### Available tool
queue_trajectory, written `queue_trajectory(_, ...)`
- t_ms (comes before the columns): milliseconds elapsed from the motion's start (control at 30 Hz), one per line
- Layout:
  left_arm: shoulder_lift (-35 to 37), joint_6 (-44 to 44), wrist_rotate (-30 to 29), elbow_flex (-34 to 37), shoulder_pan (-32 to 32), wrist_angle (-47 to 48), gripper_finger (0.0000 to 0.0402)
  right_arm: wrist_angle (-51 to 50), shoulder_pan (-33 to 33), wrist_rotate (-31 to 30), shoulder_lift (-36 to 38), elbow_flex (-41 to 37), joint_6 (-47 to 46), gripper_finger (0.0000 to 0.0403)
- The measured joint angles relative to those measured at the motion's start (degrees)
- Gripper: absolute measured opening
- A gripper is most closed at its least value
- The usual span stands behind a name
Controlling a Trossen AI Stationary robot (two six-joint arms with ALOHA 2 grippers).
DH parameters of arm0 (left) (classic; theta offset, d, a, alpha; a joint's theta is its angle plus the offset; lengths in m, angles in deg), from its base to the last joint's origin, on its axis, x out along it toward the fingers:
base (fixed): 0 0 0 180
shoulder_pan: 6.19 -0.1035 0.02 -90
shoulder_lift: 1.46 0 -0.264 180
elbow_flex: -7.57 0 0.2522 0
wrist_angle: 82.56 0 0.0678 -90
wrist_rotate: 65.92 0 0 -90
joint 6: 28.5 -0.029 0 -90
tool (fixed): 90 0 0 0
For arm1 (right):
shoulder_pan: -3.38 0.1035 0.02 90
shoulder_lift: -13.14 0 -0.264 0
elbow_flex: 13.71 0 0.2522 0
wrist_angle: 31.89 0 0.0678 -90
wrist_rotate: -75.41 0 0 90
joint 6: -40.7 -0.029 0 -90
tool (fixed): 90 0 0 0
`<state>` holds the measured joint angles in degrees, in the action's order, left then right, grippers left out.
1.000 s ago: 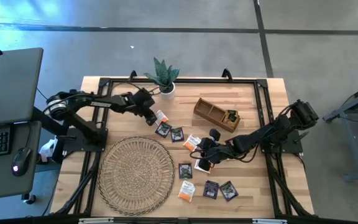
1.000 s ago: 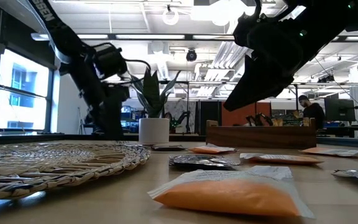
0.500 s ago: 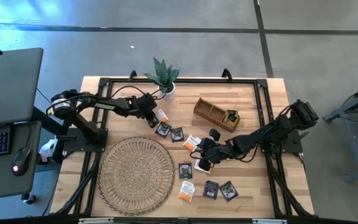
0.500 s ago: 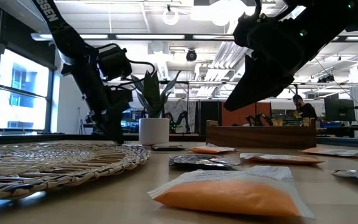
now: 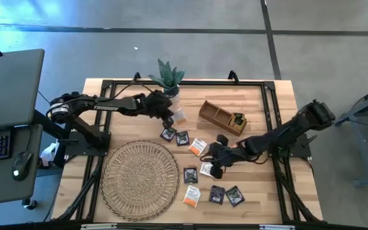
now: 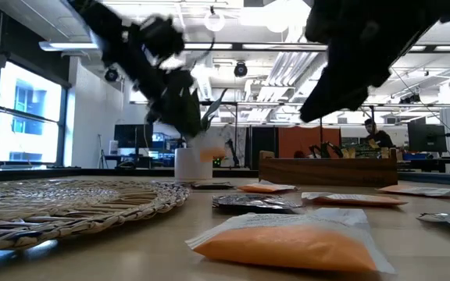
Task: Pick & Place Tea
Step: Put the white tea bag into the left section of the wooden organizer
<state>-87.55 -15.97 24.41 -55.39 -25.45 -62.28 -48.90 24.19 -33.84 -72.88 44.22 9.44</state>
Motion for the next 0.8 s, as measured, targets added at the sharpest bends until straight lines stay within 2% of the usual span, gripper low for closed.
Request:
queue_trajectory(133, -0.43, -7.12, -4.38, -6.55, 4.56, 0.14, 0.0002, -8.08, 2.46, -1.39, 4.07, 0.02, -5.41, 0.0094)
queue_trajectory(233, -3.35, -10.61, -7.23, -11.68, 7.0, 0.46, 0.0001, -15.09, 5.95, -1.97, 6.91, 0.02, -11.04, 0.0094)
queue_trajectory(400, -9.37, -11.98, -9.34, -21.19, 8.12, 4.27, 0.0, -23.65, 13.77, -10.15, 10.82, 0.02, -15.51, 0.0094)
queue_trajectory(533, -15.96, -16.07, -9.0, -27.87, 8.06, 4.77, 0.0, -27.42, 18.71, -16.89, 13.36, 0.02, -20.36, 0.0094)
queue_trajectory(633, -20.47, -20.11, -9.23, -33.41, 7.96, 4.35, 0.0, -29.21, 20.8, -18.15, 13.75, 0.02, -23.36, 0.0094)
queue_trajectory(800, -25.95, -30.85, -16.71, -39.53, 7.62, 3.21, 0.0, -29.44, 22.04, -18.84, 13.71, 0.02, -24.24, 0.0094)
